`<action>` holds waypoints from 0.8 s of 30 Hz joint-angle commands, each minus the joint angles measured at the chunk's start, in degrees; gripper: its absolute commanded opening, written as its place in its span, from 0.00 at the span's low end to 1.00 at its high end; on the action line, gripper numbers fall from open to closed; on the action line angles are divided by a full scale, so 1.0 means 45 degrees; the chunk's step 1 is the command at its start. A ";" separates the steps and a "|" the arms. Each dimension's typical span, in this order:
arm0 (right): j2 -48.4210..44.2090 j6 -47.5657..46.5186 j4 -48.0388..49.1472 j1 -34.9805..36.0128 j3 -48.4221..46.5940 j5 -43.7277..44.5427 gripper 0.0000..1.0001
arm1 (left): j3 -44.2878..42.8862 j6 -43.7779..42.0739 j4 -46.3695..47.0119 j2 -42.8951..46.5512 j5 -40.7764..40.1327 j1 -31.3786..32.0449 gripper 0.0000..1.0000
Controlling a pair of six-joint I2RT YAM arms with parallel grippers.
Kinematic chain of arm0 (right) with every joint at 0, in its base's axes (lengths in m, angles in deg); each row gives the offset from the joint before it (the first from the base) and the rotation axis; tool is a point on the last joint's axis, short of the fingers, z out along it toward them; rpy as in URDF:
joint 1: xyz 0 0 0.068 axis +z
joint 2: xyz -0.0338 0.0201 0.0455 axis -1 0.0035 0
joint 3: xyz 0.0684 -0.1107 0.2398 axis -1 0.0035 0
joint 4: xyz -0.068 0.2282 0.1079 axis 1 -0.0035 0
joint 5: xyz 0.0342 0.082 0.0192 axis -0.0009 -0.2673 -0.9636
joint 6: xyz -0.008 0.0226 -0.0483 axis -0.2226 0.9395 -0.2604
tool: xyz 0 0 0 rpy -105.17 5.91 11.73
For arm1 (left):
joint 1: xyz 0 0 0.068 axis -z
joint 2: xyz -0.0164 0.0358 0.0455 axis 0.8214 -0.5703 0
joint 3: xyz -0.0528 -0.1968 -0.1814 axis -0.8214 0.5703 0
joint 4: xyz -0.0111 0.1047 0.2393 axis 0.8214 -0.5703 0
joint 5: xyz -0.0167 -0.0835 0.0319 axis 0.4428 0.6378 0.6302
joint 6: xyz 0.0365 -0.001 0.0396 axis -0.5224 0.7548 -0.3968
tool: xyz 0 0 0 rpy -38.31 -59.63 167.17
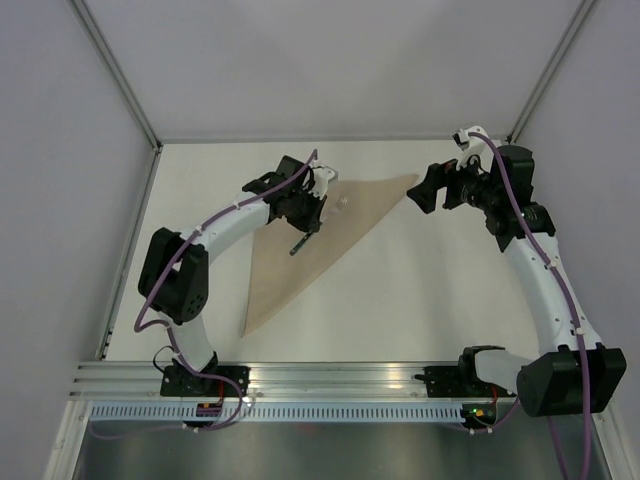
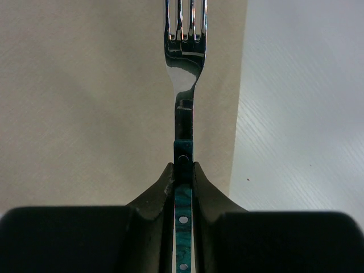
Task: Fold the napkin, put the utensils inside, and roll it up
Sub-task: Place the knife on the napkin.
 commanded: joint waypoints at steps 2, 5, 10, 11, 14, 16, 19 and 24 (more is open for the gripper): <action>0.0029 0.0104 0.0592 -0.0009 0.0226 0.0125 0.98 | 0.0059 -0.0989 0.0410 -0.0205 0.0356 0.0729 0.02; 0.0049 0.0084 0.0650 0.0010 0.0304 0.0145 0.98 | 0.0078 -0.0463 0.0741 -0.0616 0.0473 0.1022 0.02; 0.0029 0.0045 0.0709 -0.0009 0.0382 0.0184 0.98 | 0.0000 -0.0149 0.1387 -0.1456 0.0005 0.1530 0.02; 0.0029 0.0045 0.0689 -0.0009 0.0421 0.0203 0.98 | -0.0019 -0.0130 0.1445 -0.1573 -0.0074 0.1570 0.02; 0.0048 0.0045 0.0728 0.0010 0.0460 0.0184 0.98 | 0.0020 -0.0090 0.1738 -0.1769 -0.0132 0.1726 0.02; 0.0068 0.0045 0.0709 0.0010 0.0461 0.0184 0.98 | 0.0020 -0.0071 0.1856 -0.1925 -0.0172 0.1746 0.02; 0.0107 0.0045 0.0728 0.0010 0.0441 0.0184 0.98 | 0.0020 -0.0013 0.2012 -0.2140 -0.0210 0.1746 0.02; 0.0088 0.0065 0.0728 0.0010 0.0460 0.0184 0.98 | -0.0039 -0.0012 0.2051 -0.2452 -0.0172 0.1727 0.02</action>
